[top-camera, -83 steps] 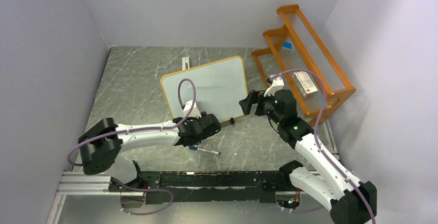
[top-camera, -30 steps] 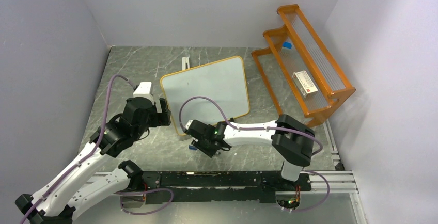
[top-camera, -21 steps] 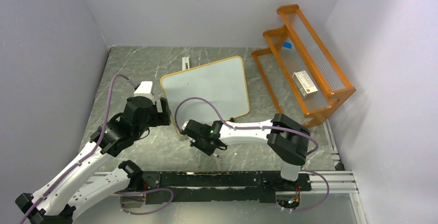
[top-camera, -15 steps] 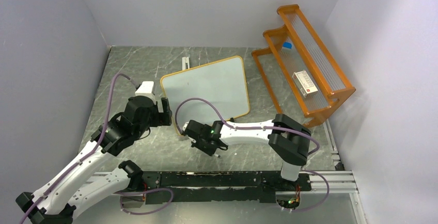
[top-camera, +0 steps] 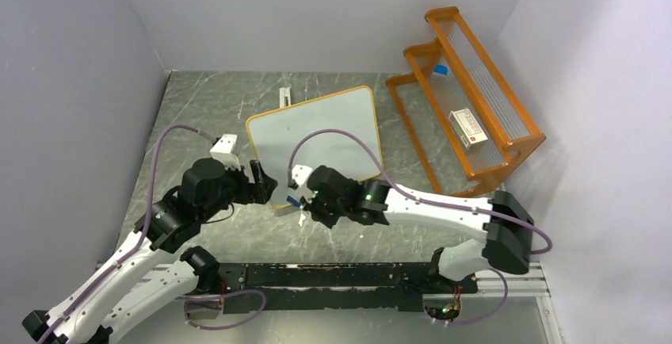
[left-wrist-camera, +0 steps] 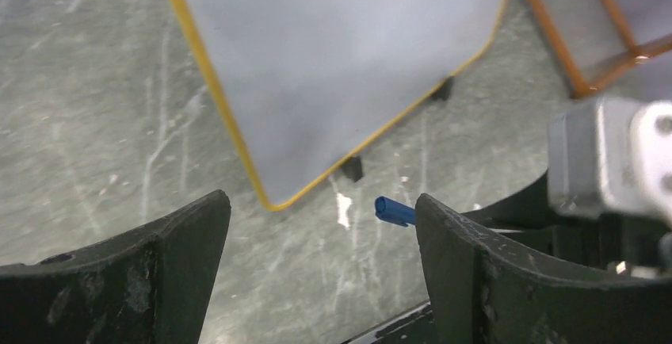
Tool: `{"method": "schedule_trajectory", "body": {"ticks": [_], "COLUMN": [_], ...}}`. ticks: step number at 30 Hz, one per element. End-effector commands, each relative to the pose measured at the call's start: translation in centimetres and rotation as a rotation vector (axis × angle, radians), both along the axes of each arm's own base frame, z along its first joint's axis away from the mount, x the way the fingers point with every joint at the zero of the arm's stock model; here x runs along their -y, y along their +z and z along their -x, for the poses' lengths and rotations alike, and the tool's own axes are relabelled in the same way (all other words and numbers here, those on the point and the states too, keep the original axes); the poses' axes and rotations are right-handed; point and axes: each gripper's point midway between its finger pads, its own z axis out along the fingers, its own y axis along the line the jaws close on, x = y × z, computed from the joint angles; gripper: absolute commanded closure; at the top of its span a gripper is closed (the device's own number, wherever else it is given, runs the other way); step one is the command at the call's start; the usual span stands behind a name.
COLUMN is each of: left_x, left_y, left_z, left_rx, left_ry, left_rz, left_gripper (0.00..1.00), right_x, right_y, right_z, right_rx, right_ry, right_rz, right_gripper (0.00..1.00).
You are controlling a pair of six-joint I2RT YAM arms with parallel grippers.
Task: Write a sentence on the whiteboard
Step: Pass from the right arm to the left
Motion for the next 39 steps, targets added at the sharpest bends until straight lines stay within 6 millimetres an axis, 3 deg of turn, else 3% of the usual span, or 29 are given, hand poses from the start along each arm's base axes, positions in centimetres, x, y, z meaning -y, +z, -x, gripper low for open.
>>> {"method": "schedule_trajectory", "body": {"ticks": [1, 8, 16, 29, 35, 39], "left_x": [3.6, 6.8, 9.1, 10.1, 10.0, 9.9], "left_y": [2.7, 2.9, 4.0, 3.0, 3.1, 3.5], "left_z": [0.7, 1.6, 1.7, 1.2, 1.0, 1.0], "left_rx": [0.065, 0.043, 0.016, -0.038, -0.056, -0.069], "left_ry": [-0.159, -0.299, -0.354, -0.341, -0.308, -0.289], "left_rz": [0.174, 0.287, 0.429, 0.493, 0.525, 0.553], "left_gripper": [0.11, 0.12, 0.2, 0.62, 0.73, 0.9], "right_x": [-1.2, -0.8, -0.5, -0.4, -0.2, -0.3], "right_y": [3.8, 7.8, 8.5, 8.9, 8.5, 8.6], "right_z": [0.3, -0.2, -0.6, -0.8, -0.9, -1.1], "right_rx": [-0.025, -0.047, -0.045, -0.058, -0.059, -0.053], "right_ry": [0.045, 0.057, 0.065, 0.077, 0.068, 0.066], "right_rz": [-0.217, -0.415, -0.445, -0.482, -0.489, -0.495], "right_gripper": [1.0, 1.0, 1.0, 1.0, 1.0, 1.0]}}
